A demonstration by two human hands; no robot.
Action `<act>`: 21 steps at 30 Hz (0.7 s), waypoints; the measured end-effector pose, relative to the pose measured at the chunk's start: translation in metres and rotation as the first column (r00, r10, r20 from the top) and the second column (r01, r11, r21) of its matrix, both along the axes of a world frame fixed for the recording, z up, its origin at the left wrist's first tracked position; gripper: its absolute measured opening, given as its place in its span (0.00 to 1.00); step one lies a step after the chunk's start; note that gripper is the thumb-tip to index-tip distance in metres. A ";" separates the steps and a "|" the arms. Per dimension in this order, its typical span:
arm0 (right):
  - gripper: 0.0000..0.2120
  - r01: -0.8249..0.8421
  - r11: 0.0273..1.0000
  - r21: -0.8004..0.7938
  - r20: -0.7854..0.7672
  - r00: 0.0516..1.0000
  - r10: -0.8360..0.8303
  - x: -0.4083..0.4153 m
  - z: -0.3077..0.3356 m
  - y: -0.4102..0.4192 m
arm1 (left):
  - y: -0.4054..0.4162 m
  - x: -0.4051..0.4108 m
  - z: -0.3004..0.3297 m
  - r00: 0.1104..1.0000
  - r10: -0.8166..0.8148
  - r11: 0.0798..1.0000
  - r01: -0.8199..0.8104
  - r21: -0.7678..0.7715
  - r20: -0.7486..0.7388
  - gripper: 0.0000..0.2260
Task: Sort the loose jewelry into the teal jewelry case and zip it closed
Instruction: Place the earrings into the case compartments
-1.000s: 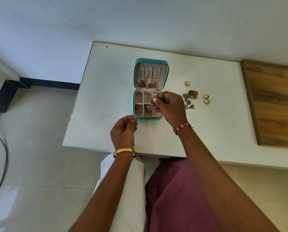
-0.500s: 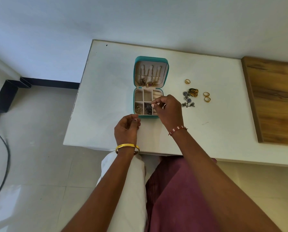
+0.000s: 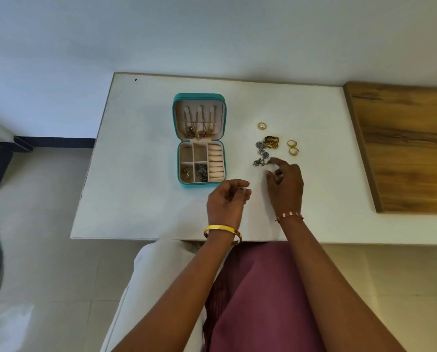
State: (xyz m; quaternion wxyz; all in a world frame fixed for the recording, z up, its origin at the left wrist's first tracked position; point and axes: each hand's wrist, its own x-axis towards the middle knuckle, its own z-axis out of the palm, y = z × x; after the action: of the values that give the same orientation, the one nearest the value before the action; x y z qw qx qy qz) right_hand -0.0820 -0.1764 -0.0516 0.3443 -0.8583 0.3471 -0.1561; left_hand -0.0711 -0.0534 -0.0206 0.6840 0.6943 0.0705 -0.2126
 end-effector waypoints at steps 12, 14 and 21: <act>0.02 -0.082 0.955 -0.284 -0.094 0.994 0.057 -0.006 -0.010 0.012 | -0.004 0.015 -0.018 0.932 -0.032 0.980 -0.042 -0.195 -0.361 0.09; 0.09 -0.192 0.898 -0.396 -0.188 0.974 0.125 -0.005 -0.005 0.016 | -0.001 0.015 -0.018 0.925 -0.049 0.973 -0.041 -0.226 -0.377 0.09; 0.11 -0.300 0.851 -0.430 -0.246 0.946 0.209 -0.018 0.002 0.031 | 0.005 0.013 -0.016 0.924 -0.054 0.965 -0.049 -0.257 -0.379 0.10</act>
State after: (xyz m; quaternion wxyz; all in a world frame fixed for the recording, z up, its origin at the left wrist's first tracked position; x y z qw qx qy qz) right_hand -0.0999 -0.1458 -0.0494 0.1131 -0.9647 0.2138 -0.1044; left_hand -0.0583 -0.0481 -0.0369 0.7424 0.5430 0.1729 -0.3523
